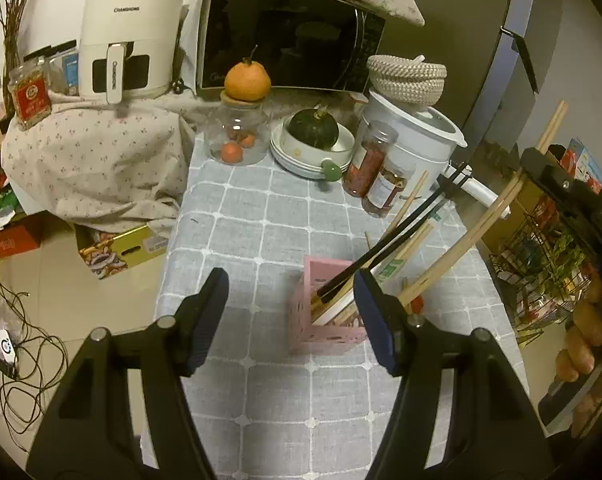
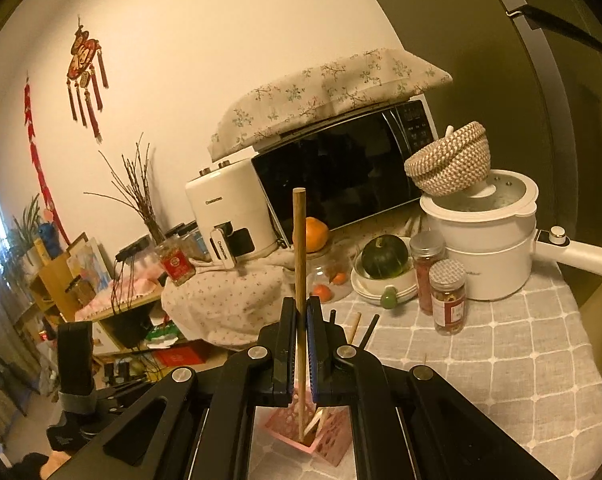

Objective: Organize utensils
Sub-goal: 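Insert the wooden chopstick into the pink basket and open the right tool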

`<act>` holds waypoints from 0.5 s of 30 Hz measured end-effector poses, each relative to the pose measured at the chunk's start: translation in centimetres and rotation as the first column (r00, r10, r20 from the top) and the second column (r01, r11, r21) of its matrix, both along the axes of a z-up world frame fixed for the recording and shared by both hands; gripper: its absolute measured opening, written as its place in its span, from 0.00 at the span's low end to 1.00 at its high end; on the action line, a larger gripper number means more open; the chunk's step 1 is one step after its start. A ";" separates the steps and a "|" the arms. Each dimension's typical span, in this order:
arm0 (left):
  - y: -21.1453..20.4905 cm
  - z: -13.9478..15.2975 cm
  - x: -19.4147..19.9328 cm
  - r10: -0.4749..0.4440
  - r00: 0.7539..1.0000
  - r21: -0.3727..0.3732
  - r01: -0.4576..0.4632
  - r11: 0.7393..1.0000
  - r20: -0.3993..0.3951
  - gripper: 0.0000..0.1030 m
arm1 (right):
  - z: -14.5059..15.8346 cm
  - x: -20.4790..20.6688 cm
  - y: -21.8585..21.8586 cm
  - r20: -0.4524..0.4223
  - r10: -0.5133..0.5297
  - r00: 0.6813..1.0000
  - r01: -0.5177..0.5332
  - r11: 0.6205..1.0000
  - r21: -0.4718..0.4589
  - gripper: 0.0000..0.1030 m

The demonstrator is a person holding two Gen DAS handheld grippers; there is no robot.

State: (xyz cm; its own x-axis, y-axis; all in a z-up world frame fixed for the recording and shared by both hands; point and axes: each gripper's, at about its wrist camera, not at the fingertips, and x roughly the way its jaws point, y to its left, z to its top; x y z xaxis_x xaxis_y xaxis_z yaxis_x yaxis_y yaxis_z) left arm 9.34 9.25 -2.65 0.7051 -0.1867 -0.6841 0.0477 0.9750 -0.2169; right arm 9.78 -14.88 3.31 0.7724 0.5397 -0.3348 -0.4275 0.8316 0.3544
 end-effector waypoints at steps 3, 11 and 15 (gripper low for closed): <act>0.2 -0.2 0.1 0.001 1.000 -0.004 -0.001 1.000 -0.006 0.64 | -0.5 0.4 0.1 -0.010 0.002 1.000 -0.002 1.000 0.008 0.05; 0.5 -0.4 0.2 0.008 1.000 -0.007 -0.008 1.000 -0.015 0.65 | -2.5 1.3 1.5 -0.031 0.013 0.999 -0.014 0.999 -0.030 0.05; 0.4 -0.7 0.1 0.009 1.000 -0.004 -0.009 1.000 -0.022 0.68 | -4.2 1.6 2.4 -0.058 0.011 0.998 -0.014 0.998 -0.059 0.05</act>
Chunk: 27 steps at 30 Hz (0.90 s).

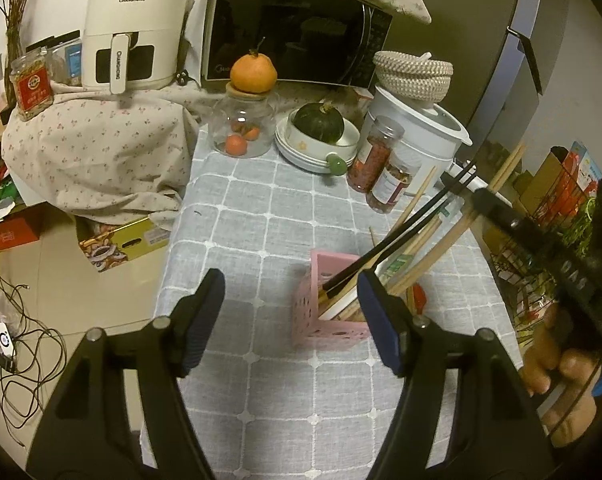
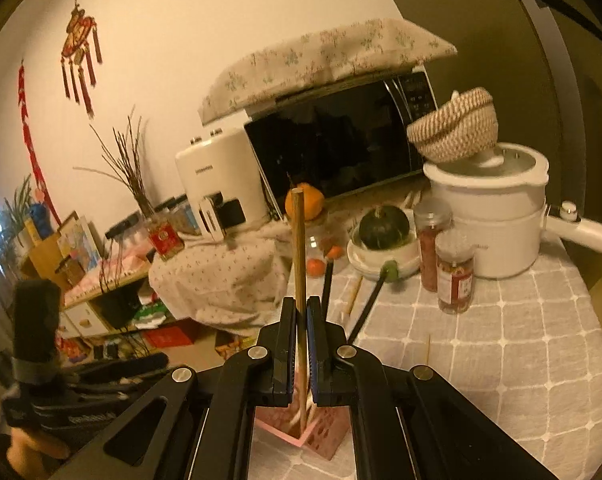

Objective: Organize utensils
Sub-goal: 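Insert the wooden chopstick into the pink basket and open the right tool, then grasp the red plastic spoon on the table with the right tool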

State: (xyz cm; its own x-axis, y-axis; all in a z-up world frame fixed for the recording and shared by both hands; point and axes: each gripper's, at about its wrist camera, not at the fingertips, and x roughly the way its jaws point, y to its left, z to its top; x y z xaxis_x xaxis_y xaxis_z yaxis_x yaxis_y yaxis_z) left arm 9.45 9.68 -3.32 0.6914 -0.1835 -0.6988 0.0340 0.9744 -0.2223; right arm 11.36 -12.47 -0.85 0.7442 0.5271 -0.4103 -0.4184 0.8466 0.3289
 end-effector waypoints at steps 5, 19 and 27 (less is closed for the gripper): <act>-0.1 -0.2 -0.2 -0.007 1.000 -0.001 0.007 1.000 -0.009 0.71 | -0.6 0.1 -0.6 -0.044 0.008 0.999 -0.007 1.000 0.028 0.36; -3.4 -2.4 -1.8 -0.067 0.997 0.060 0.070 0.996 -0.041 0.92 | -1.5 -0.5 -8.1 -0.135 -0.157 0.978 0.151 0.987 -0.053 0.75; -4.6 -4.6 -1.4 -0.093 0.988 0.047 0.099 0.994 -0.120 0.92 | -7.7 1.6 -9.8 -0.253 -0.284 0.925 0.222 0.943 -0.248 0.75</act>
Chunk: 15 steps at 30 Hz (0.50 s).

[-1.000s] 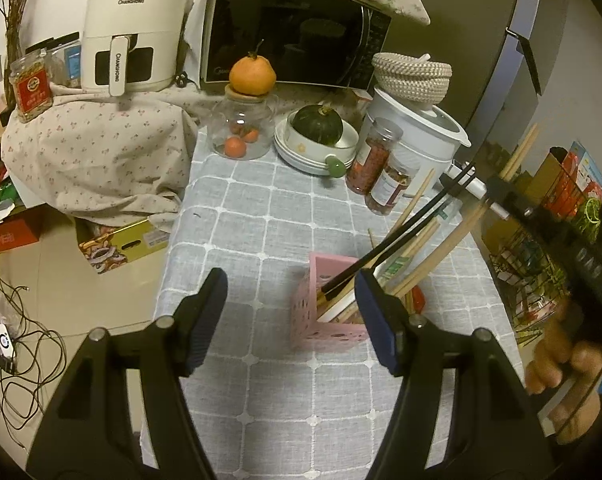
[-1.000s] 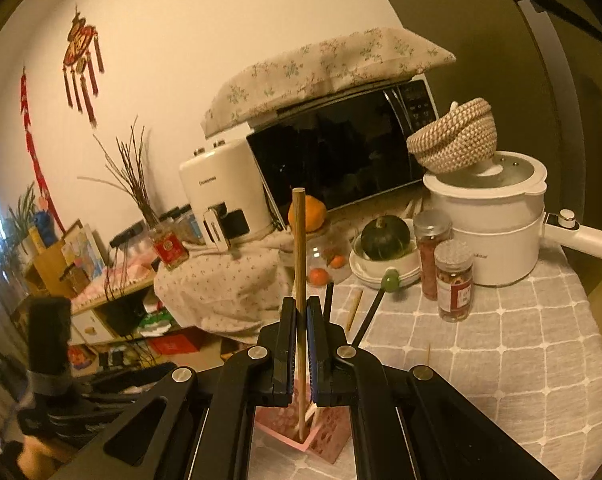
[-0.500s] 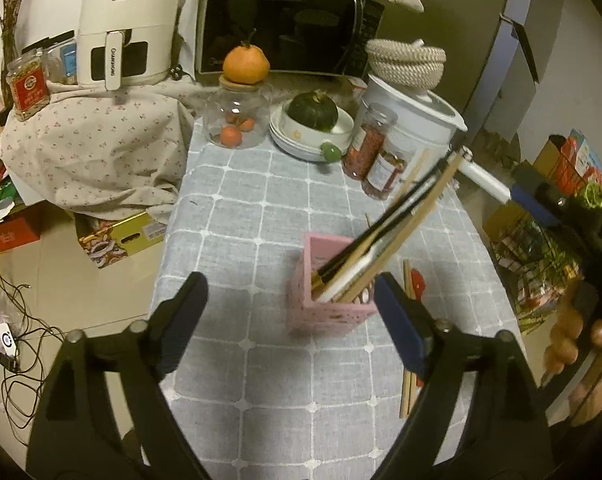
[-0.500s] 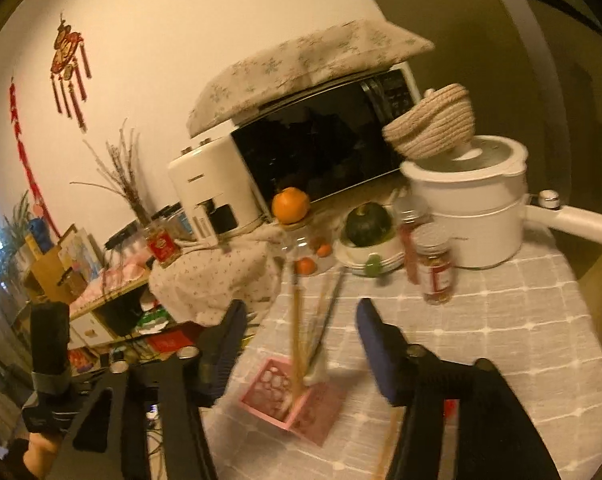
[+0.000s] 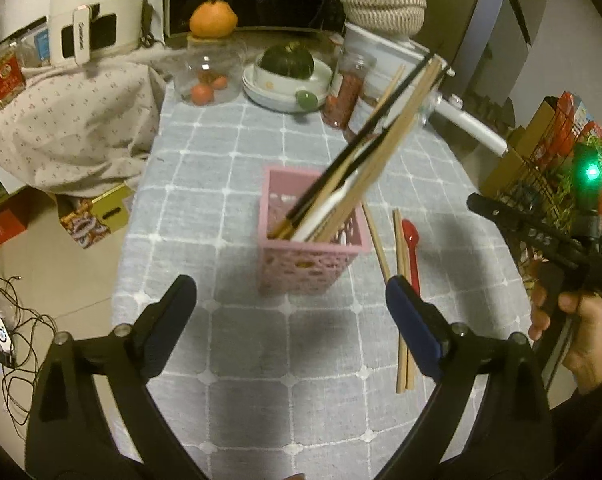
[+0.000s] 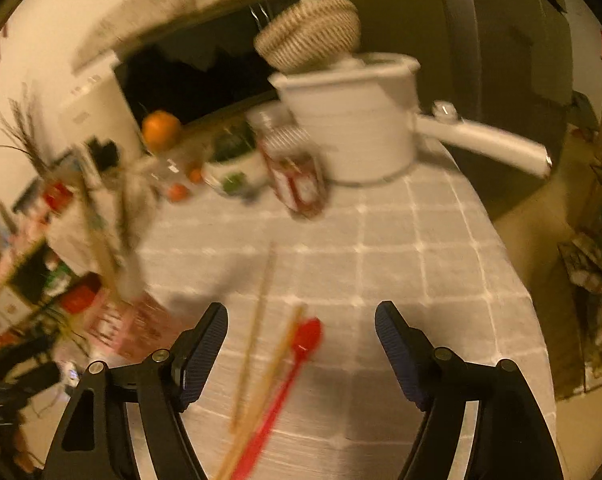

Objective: Organize utensils
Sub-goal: 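Grasp the red plastic spoon on the table with the right tool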

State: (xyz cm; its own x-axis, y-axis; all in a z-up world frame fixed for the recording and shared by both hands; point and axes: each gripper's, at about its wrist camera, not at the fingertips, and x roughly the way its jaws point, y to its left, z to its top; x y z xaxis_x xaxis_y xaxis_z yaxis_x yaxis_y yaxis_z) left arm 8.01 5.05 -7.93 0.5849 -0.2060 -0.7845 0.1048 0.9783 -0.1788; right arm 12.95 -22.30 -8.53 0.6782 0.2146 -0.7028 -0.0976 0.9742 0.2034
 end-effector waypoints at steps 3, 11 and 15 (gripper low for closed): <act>-0.4 -0.4 0.1 -0.002 1.000 0.005 0.002 1.000 -0.017 0.92 | -2.0 0.7 -0.5 -0.070 -0.031 0.997 0.029 0.999 -0.023 0.75; -0.3 -0.7 0.2 -0.005 0.999 0.002 0.005 1.000 -0.034 0.92 | -6.0 2.3 0.5 -0.191 -0.032 0.981 0.010 0.993 -0.115 0.75; 0.0 -0.7 0.3 0.003 0.999 -0.004 -0.003 1.000 -0.040 0.92 | -7.8 3.3 0.4 -0.267 -0.045 0.963 0.016 0.994 -0.108 0.75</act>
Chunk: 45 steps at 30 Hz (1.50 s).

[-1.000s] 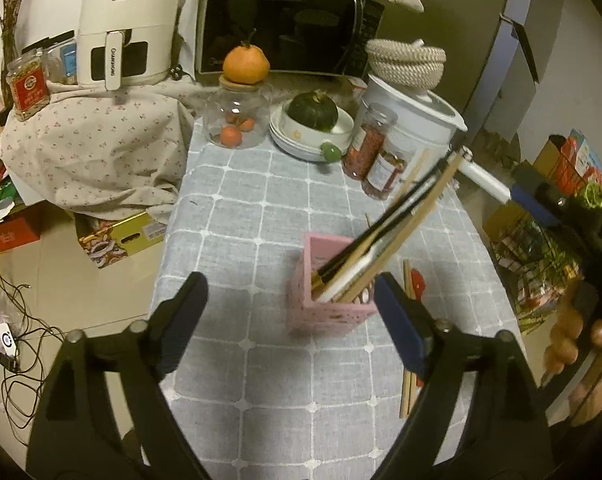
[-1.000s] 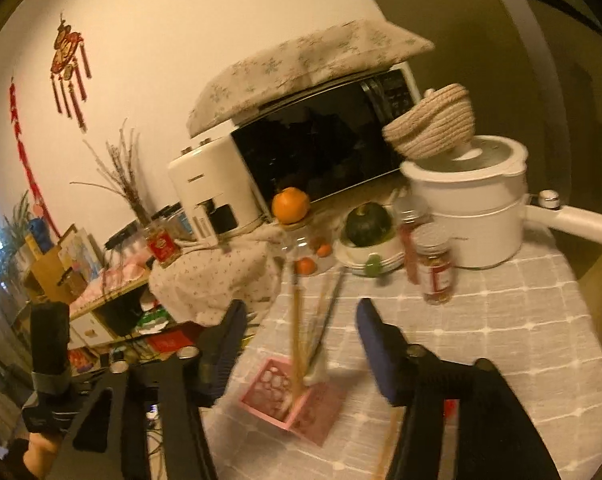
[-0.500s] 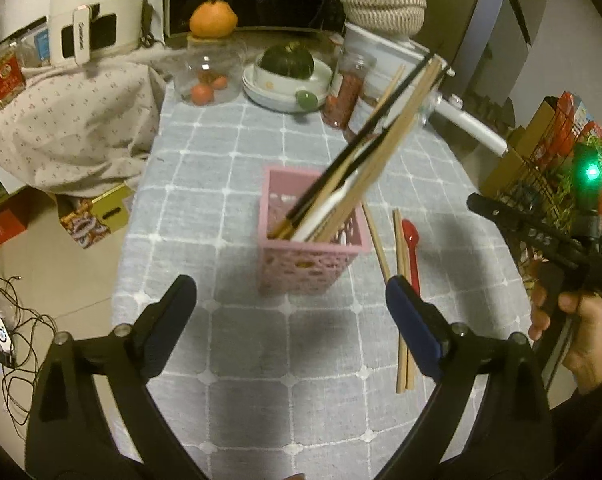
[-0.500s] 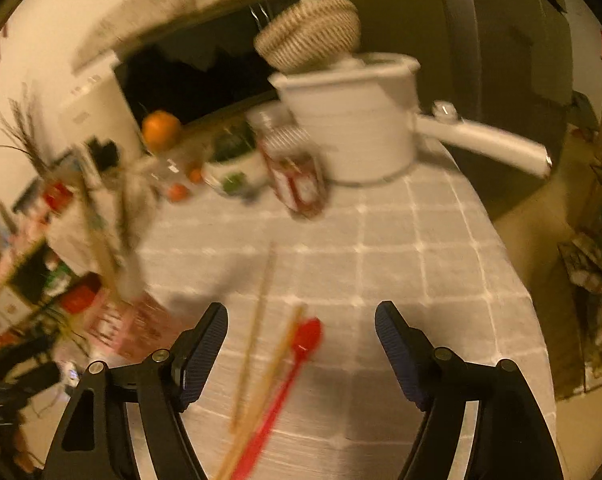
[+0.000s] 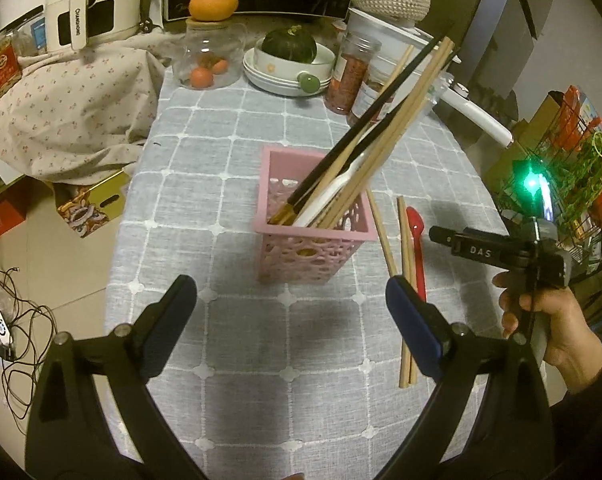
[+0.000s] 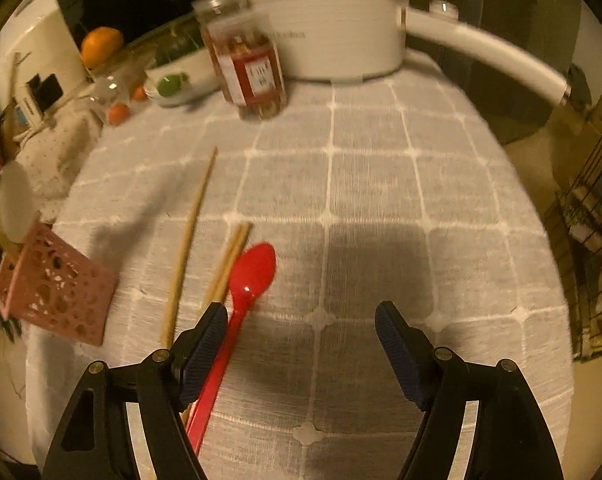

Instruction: Organize utensils

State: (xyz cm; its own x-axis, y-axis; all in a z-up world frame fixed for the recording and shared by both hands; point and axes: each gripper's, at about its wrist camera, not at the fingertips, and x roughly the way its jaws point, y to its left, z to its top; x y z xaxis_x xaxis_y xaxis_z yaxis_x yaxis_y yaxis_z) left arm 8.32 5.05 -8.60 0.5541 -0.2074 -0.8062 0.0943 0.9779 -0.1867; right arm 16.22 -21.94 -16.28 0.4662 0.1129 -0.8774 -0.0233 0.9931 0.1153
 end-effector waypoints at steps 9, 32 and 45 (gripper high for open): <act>0.0 -0.1 0.2 -0.013 1.000 -0.020 0.012 1.000 -0.023 0.92 | -1.3 1.5 0.1 -0.049 -0.004 0.999 0.003 1.000 -0.018 0.69; -3.1 -0.1 -1.3 -0.171 0.985 -0.015 0.170 0.985 -0.037 0.80 | -1.1 2.7 0.2 -0.106 0.038 0.994 -0.041 0.999 -0.025 0.13; -12.4 -4.4 -1.6 -0.329 0.935 0.045 0.337 0.940 -0.130 0.15 | 0.3 -0.5 -5.7 -0.133 0.007 0.991 0.004 0.997 0.079 0.02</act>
State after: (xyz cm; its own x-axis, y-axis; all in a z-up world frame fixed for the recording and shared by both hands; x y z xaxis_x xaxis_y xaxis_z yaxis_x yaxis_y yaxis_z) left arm 6.68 -7.34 -12.96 0.3616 -0.3075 -0.8802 0.3974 0.9048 -0.1529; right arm 15.74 -27.62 -15.99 0.3460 0.1845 -0.9199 -0.0041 0.9808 0.1952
